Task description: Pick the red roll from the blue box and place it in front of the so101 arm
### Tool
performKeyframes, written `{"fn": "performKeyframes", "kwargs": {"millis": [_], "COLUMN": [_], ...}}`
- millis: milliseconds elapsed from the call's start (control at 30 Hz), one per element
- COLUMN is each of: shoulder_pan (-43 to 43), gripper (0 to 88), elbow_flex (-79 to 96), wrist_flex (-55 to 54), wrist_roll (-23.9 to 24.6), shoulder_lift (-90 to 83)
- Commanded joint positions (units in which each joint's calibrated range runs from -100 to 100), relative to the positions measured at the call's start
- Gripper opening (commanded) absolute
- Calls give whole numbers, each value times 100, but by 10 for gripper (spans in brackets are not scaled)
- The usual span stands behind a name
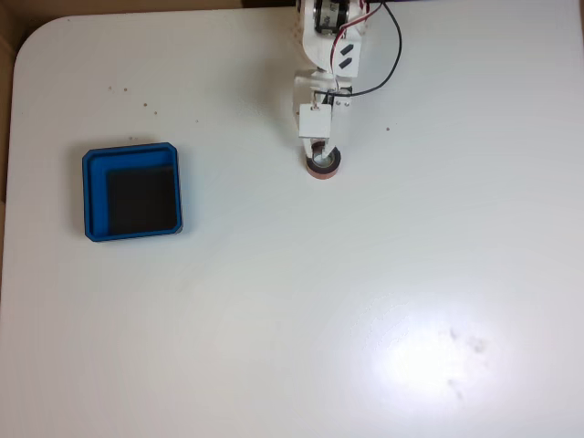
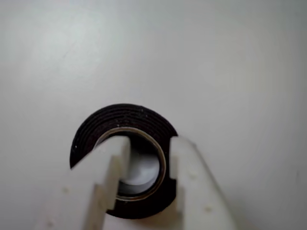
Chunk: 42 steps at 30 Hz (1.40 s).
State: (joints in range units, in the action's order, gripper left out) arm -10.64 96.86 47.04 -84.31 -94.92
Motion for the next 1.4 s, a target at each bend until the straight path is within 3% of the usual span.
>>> {"fn": "performKeyframes", "kwargs": {"millis": [0, 500, 733, 967, 1367], "shoulder_pan": [248, 1264, 1274, 1254, 1254], "gripper": [73, 73, 71, 8, 8], "elbow_flex": [197, 305, 305, 305, 305], "wrist_flex": [-364, -464, -414, -406, -406], "wrist_roll": [-19, -19, -27, -27, -19], "shoulder_lift": [-391, -391, -383, -383, -374]}}
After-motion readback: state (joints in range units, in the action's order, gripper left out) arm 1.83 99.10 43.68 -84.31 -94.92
